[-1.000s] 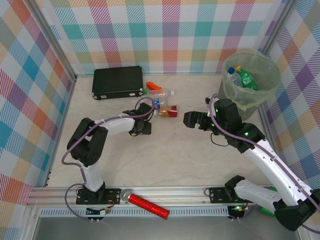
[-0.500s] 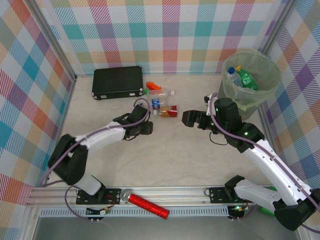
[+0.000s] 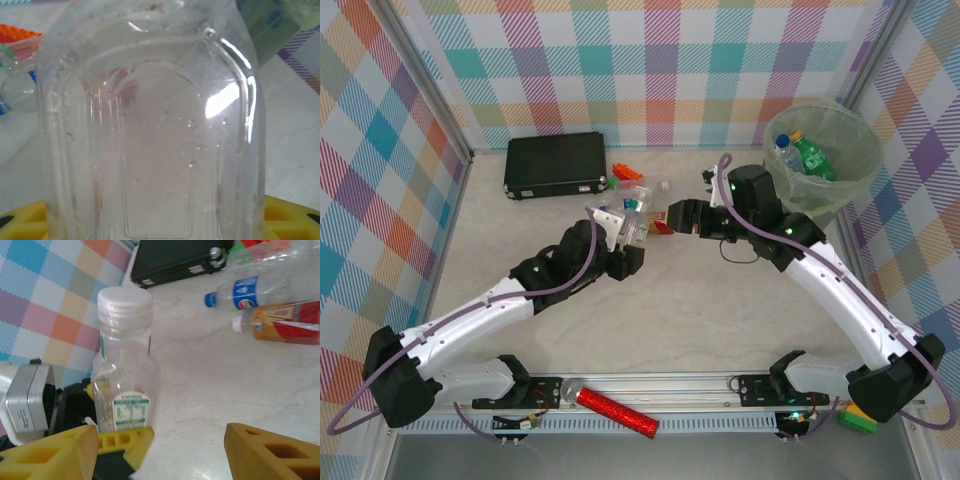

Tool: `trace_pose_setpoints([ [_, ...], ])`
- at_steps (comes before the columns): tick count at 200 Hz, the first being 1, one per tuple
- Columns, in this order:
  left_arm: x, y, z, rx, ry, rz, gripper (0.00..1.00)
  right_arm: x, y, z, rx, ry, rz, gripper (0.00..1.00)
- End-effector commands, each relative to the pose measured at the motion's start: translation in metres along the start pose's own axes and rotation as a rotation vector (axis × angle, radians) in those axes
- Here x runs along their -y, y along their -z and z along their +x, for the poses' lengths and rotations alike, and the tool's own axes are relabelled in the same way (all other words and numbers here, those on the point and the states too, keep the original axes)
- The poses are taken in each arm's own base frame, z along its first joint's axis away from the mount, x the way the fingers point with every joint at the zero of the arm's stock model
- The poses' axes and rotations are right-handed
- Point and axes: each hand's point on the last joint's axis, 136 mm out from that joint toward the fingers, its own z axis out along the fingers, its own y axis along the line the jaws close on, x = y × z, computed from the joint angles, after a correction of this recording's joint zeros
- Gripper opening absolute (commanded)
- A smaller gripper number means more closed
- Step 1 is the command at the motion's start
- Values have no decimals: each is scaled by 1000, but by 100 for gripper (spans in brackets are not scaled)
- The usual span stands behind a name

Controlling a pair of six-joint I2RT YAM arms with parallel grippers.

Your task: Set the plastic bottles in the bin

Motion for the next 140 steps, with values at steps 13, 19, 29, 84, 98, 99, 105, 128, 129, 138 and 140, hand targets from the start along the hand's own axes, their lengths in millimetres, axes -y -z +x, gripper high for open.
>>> trace_pose_setpoints([
  [13, 21, 8, 2, 18, -64, 41, 53, -31, -9, -11, -61, -28, -135, 68],
  [19, 24, 9, 2, 21, -71, 43, 53, -32, -12, -12, -63, -31, -140, 69],
  [29, 27, 10, 2, 23, -80, 46, 53, -33, -14, -16, -61, -31, -143, 68],
  [84, 41, 13, -1, 37, -91, 84, 53, -27, -27, -11, -112, -45, -124, 59],
  [98, 43, 12, -1, 34, -92, 96, 53, -28, -27, -9, -120, -43, -136, 62],
  [99, 43, 12, 0, 33, -92, 96, 53, -28, -27, -9, -121, -43, -137, 63],
  [105, 44, 11, 0, 31, -93, 98, 53, -29, -27, -9, -123, -39, -142, 64],
  [128, 44, 9, 1, 23, -94, 95, 53, -29, -27, -6, -132, -40, -144, 61],
  [129, 44, 9, 1, 22, -94, 95, 53, -29, -27, -6, -133, -40, -145, 60],
  [138, 45, 8, 2, 18, -95, 99, 53, -30, -26, -5, -136, -37, -150, 56],
  [140, 45, 8, 2, 18, -95, 101, 53, -30, -26, -5, -137, -37, -150, 56],
])
